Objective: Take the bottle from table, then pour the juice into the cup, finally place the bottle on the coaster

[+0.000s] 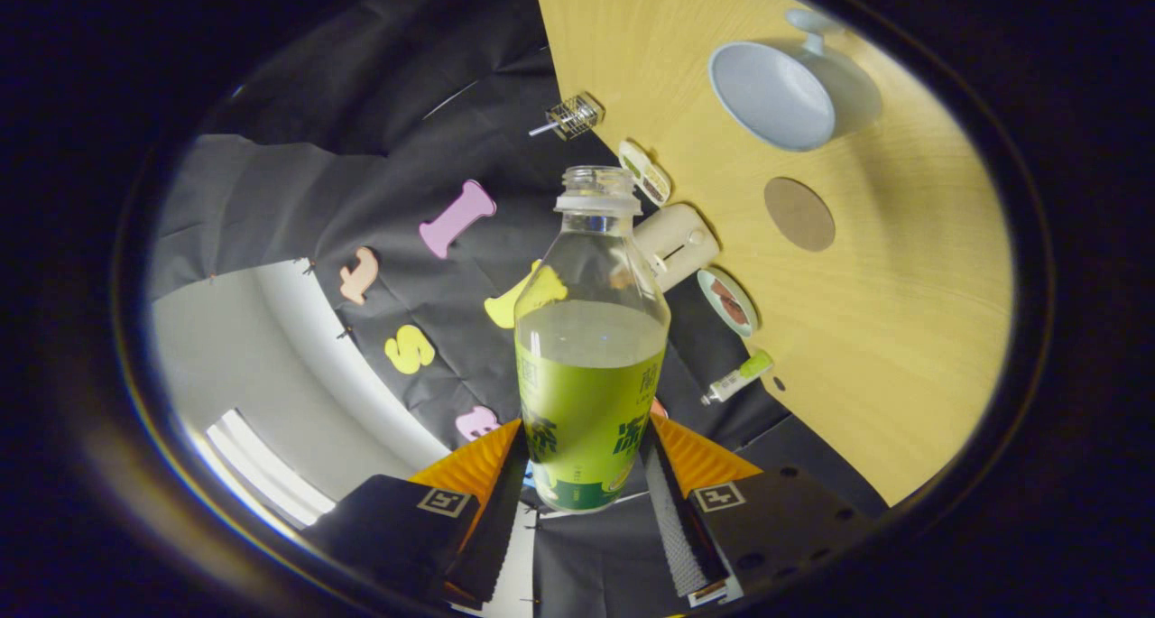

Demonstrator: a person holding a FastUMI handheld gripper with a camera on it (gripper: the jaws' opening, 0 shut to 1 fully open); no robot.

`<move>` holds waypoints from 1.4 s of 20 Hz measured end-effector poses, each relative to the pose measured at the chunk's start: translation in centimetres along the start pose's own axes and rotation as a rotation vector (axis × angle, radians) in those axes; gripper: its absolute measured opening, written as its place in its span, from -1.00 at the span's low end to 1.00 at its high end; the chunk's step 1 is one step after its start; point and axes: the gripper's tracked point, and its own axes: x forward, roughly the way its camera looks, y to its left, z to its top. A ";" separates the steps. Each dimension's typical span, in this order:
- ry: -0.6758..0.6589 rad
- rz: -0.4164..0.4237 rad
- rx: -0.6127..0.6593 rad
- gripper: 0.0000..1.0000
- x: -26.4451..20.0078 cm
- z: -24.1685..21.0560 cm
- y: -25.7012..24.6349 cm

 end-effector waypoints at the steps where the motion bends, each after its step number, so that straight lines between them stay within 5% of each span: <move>1: 0.002 -0.004 -0.001 0.48 0.1 0.0 -0.1; 11: 0.027 -0.101 -0.183 0.48 -1.2 -0.8 -1.9; 16: 0.078 -0.232 -0.458 0.49 -2.5 -1.4 -4.6; 20: 0.108 -0.234 -0.616 0.49 -3.6 -2.8 -4.7; 28: 0.179 -0.345 -1.175 0.50 -5.9 -4.4 -6.0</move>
